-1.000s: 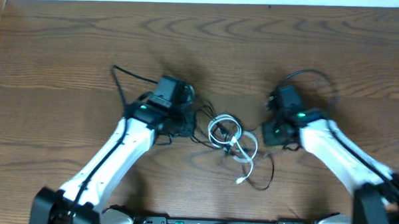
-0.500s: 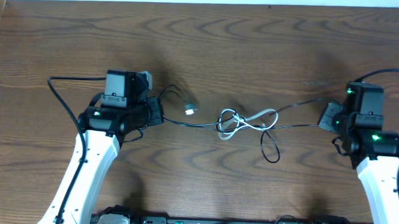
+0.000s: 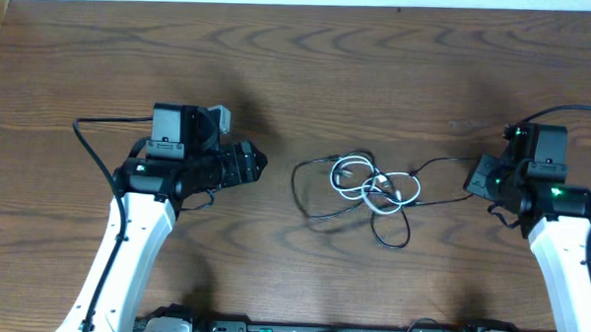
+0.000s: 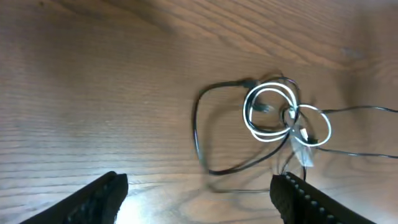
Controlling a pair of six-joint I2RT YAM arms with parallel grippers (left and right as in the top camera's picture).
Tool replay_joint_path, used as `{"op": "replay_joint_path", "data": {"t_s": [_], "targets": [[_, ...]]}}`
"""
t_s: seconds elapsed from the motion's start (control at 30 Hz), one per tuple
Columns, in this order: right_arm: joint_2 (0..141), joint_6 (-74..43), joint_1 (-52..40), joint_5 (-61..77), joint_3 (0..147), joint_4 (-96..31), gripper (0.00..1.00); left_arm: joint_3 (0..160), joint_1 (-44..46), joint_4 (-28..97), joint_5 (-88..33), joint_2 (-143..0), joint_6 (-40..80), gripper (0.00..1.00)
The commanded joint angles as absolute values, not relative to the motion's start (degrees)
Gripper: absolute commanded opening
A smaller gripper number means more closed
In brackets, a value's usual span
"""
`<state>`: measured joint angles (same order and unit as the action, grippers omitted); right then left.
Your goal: Untangle cables
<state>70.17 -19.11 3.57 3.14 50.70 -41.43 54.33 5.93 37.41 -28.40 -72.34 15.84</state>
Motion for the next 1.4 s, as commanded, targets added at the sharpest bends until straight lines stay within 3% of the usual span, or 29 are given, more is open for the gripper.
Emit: {"op": "replay_joint_path", "data": {"t_s": [0.0, 0.3, 0.6, 0.83, 1.13, 1.27, 1.37], "targets": [[70.9, -19.6, 3.7, 10.1, 50.9, -41.6, 0.01, 54.6, 8.6, 36.6, -30.1, -73.0, 15.7, 0.79], [70.9, -19.7, -1.7, 12.2, 50.9, -42.5, 0.01, 54.6, 20.8, 27.1, -30.0, -77.9, 15.8, 0.79], [71.2, -22.8, -7.6, 9.2, 50.8, -43.4, 0.01, 54.6, 31.1, 9.6, -30.0, -92.3, 20.4, 0.77], [71.4, -23.2, -7.6, 8.3, 50.8, -43.9, 0.01, 54.6, 35.9, 0.0, -30.0, -99.8, 23.9, 0.61], [71.4, -23.1, -7.6, 8.1, 50.8, -44.0, 0.01, 54.6, 40.7, -1.0, -25.9, -104.9, 23.9, 0.57], [71.4, -23.1, -7.6, 8.1, 50.8, -44.0, 0.01, 54.6, 41.3, -0.6, -25.9, -105.2, 23.9, 0.47], [71.4, -23.1, -7.6, 8.1, 50.8, -44.1, 0.01, 54.6, 41.6, 0.4, -25.9, -105.3, 23.9, 0.44]]}}
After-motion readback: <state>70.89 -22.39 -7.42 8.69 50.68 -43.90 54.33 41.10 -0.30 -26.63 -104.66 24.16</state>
